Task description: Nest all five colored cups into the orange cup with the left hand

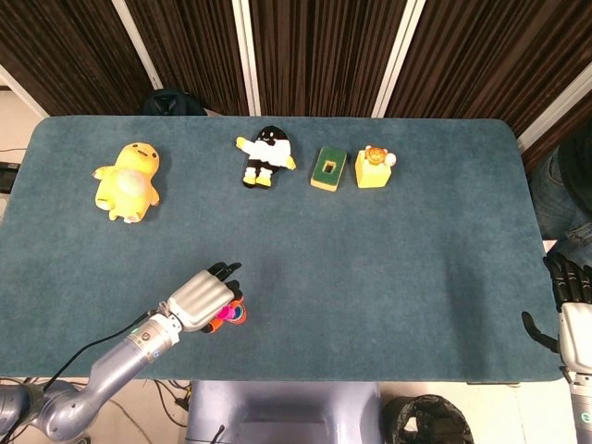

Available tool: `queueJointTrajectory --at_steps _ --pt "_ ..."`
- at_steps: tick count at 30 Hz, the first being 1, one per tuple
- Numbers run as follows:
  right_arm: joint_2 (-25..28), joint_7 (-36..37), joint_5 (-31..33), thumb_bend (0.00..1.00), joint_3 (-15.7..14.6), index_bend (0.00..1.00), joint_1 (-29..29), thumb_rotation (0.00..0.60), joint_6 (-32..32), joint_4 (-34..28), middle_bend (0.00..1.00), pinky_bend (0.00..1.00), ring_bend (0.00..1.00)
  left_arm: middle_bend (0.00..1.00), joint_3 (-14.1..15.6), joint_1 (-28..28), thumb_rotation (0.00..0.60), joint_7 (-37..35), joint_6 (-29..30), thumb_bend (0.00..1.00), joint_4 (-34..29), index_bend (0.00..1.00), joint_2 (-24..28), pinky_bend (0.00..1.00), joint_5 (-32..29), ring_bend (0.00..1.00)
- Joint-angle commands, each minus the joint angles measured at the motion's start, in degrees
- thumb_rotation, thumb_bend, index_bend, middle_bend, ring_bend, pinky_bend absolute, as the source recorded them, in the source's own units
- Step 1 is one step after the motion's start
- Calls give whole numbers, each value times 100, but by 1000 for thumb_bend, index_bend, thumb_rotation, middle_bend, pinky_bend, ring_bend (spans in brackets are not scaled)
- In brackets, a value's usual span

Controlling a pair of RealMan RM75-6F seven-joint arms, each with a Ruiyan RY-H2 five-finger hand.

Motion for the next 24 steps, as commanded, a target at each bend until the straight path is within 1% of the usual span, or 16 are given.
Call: queueJointTrajectory --at_steps 1,8,14,17,22,24 --pt "4 9 -1 374 2 72 -2 600 5 -2 46 36 72 312 20 -35 600 100 79 352 125 516 -160 143 42 7" --pt "14 40 6 373 9 72 -8 600 13 6 46 36 71 311 70 -71 600 275 229 352 324 515 -446 143 25 7" --pt "16 45 7 374 9 72 -8 600 9 5 46 36 72 308 111 -103 600 357 275 351 401 504 -554 143 -49 7" --pt "16 44 3 373 8 72 -8 600 11 1 46 36 72 298 141 -130 600 394 261 333 415 434 -568 141 -106 7" --pt "17 33 -1 373 6 72 -9 600 12 -5 46 36 72 272 166 -193 600 389 186 249 398 299 -531 132 -212 6" --pt "16 33 -2 374 5 72 -8 600 10 -6 46 36 72 265 165 -215 600 385 184 243 371 265 -492 132 -232 6"
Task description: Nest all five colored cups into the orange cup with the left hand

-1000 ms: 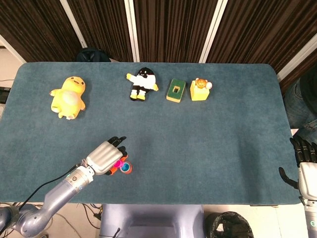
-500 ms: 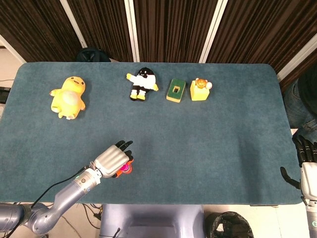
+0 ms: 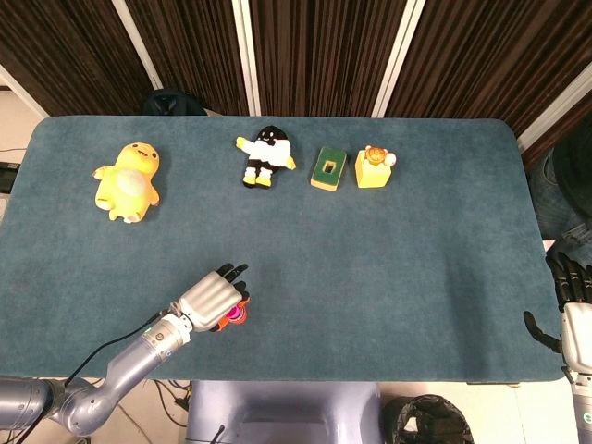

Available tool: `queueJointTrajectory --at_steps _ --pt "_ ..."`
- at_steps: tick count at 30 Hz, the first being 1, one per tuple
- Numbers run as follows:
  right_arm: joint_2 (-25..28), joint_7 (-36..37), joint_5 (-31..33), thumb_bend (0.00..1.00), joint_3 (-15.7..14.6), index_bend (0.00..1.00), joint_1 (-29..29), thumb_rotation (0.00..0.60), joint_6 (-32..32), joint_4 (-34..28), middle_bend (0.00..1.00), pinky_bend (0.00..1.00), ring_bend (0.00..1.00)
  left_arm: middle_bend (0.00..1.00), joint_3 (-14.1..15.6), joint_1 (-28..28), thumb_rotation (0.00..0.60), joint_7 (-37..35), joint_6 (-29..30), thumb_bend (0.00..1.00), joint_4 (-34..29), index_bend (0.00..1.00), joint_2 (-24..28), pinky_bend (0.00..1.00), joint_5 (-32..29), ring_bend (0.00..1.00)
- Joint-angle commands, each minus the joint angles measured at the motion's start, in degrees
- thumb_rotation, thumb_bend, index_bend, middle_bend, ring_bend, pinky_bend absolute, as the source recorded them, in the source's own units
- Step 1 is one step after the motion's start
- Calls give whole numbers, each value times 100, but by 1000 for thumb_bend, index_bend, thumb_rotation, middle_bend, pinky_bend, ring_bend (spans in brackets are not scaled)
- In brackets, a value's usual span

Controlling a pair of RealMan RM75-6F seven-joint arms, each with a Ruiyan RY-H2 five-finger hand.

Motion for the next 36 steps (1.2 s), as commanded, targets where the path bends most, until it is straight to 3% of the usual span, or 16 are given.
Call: queueJointTrajectory --at_steps 1,8,14,21,30,36 --pt "0 0 -3 373 -1 72 2 600 -4 0 46 36 71 260 -6 -23 600 -11 9 243 -39 247 49 132 -15 5" --pt "-7 -1 -29 374 -13 72 11 600 -12 4 46 36 72 198 -105 187 600 -120 608 238 -105 167 226 124 376 0" --pt "-7 -37 -32 373 -22 72 12 600 -19 -7 46 36 71 125 94 1076 600 -200 2213 198 -20 115 162 117 1248 0" --pt "-21 -96 -41 373 -40 72 29 600 -58 -16 46 36 72 116 408 2475 600 -1011 4108 197 441 113 -46 115 2080 0" --pt "-37 -142 -208 374 -122 72 74 600 -97 -3 46 36 71 91 437 3397 600 -2004 4884 197 1289 111 -135 78 2034 0" --pt "-52 -190 -211 374 -130 72 77 600 -99 -10 46 36 72 89 395 3750 600 -2765 4875 197 1547 110 -150 76 1851 0"
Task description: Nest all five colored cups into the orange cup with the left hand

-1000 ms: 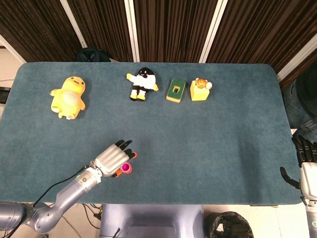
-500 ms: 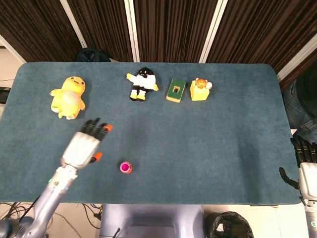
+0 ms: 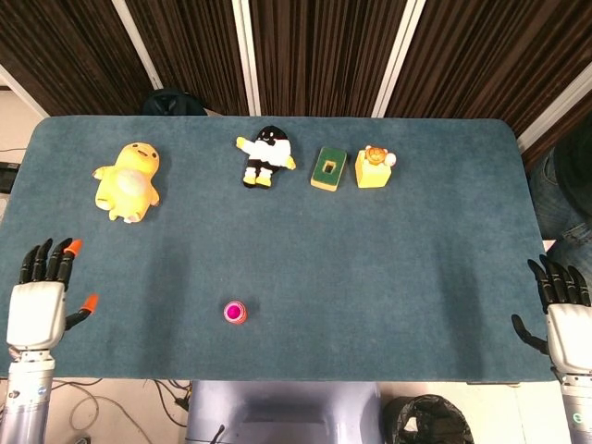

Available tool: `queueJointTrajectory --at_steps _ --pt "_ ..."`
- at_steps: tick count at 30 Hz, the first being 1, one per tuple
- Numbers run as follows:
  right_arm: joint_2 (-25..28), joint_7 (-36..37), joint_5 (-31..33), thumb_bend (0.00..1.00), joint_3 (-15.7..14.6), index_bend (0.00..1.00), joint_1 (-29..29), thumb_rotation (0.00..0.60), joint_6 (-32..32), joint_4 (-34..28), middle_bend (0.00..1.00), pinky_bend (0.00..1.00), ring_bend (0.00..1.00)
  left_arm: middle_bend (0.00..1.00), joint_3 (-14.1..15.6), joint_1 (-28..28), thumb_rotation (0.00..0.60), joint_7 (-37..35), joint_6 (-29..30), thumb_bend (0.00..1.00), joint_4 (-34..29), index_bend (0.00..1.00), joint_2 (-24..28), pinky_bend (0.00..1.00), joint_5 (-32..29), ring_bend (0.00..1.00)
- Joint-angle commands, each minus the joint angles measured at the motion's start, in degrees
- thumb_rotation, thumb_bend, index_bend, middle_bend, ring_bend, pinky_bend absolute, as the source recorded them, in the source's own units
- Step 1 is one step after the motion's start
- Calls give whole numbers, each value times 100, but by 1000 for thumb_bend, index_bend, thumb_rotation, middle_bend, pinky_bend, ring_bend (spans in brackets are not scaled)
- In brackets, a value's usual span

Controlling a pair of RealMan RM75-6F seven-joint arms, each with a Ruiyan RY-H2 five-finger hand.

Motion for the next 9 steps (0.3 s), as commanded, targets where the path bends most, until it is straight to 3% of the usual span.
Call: queueJointTrajectory --at_steps 1,9 --pt "-4 -19 2 374 -1 72 0 600 3 -4 46 36 72 89 -21 204 600 -488 -113 197 206 110 27 74 -151 0" --pt "-7 -50 24 374 -1 72 4 600 -13 -11 46 36 72 89 -153 244 600 -564 -345 197 259 121 199 73 -160 0"
